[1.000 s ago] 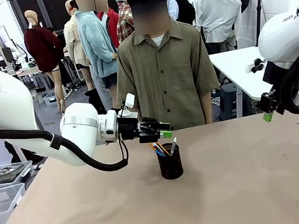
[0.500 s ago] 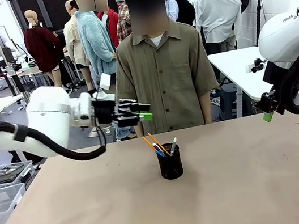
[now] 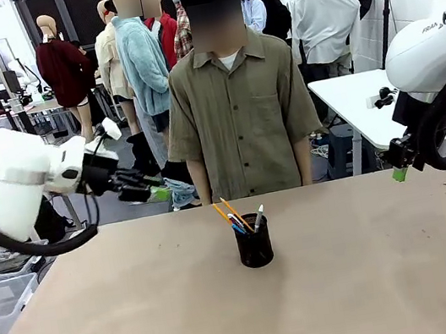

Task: Place the pens into the pen holder.
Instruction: Pick up a writing instrument from the table and place it into the Pen holder.

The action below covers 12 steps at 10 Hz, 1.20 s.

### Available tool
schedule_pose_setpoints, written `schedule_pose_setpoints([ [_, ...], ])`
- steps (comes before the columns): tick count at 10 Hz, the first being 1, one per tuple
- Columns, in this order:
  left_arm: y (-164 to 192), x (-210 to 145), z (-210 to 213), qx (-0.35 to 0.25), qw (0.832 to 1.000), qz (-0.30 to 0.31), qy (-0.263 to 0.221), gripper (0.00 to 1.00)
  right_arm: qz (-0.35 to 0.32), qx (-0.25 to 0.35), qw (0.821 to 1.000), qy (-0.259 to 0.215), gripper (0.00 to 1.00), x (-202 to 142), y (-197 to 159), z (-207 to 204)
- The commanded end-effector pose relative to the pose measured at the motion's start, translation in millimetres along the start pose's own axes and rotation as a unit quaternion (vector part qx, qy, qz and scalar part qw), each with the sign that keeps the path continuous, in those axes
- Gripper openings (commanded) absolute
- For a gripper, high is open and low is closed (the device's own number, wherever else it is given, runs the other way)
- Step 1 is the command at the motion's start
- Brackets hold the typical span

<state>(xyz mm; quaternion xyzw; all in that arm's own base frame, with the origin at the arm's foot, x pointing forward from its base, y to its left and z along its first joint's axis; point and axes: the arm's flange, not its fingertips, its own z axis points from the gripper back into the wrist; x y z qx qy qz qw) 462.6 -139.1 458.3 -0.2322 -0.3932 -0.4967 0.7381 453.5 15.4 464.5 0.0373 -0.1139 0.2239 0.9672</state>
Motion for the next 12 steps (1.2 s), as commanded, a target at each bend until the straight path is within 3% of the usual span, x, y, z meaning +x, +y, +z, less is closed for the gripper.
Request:
schedule_pose_setpoints([
  [1, -20.8, -3.8, 25.2, 0.008, 0.993, 0.079, 0.086, 0.6, 0.004, -0.014, 1.0, -0.002, 0.64, -2.3, 0.5, -2.8],
  [3, -27.2, -24.8, 36.1, 0.034, 0.978, 0.145, 0.145, 0.6, 0.004, -0.014, 1.0, -0.002, 0.64, -2.3, 0.5, -2.8],
  [6, -40.3, -48.7, 30.1, 0.035, 0.966, 0.182, 0.179, 0.6, 0.004, -0.014, 1.0, -0.002, 0.64, -2.3, 0.5, -2.8],
  [7, -28.0, -49.0, 30.1, 0.047, 0.973, 0.16, 0.161, 0.6, 0.004, -0.014, 1.0, -0.002, 0.64, -2.3, 0.5, -2.8],
  [12, -28.0, -49.0, 30.1, 0.047, 0.973, 0.16, 0.161, 0.6, 0.004, -0.014, 1.0, -0.002, 0.64, -2.3, 0.5, -2.8],
])
